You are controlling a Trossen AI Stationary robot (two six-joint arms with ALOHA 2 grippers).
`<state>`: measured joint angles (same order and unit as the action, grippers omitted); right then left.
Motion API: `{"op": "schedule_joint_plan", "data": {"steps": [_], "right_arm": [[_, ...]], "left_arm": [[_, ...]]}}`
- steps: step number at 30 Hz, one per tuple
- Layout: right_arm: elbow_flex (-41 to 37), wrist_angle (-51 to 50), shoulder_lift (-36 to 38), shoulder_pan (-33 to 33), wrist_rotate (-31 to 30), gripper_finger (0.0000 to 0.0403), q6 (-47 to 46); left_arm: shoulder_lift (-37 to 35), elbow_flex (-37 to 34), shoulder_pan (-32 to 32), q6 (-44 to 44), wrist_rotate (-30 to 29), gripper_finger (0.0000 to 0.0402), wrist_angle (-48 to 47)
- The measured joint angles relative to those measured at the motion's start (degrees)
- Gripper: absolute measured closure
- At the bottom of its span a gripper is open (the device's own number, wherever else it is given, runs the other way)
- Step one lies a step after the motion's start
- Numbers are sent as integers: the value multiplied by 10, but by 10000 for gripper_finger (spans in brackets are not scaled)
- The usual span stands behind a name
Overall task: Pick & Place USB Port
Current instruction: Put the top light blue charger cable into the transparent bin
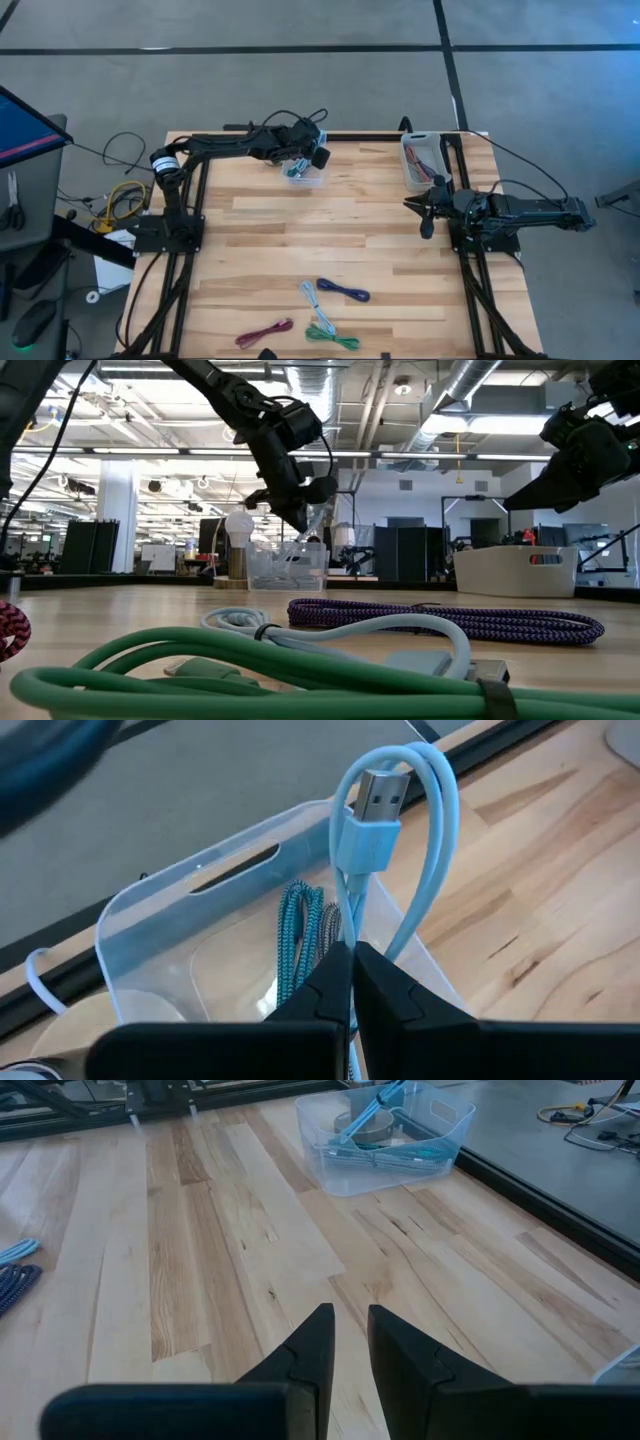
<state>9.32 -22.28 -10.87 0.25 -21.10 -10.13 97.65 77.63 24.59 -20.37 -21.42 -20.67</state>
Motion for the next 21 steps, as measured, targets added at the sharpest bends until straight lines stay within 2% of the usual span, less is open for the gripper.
{"op": "schedule_joint_plan", "data": {"steps": [13, 21], "right_arm": [[0, 0, 0, 0, 0, 345, 0], [0, 0, 0, 0, 0, 345, 0]], "left_arm": [[0, 0, 2, -1, -3, 383, 8], [0, 0, 3, 7, -13, 333, 13]]}}
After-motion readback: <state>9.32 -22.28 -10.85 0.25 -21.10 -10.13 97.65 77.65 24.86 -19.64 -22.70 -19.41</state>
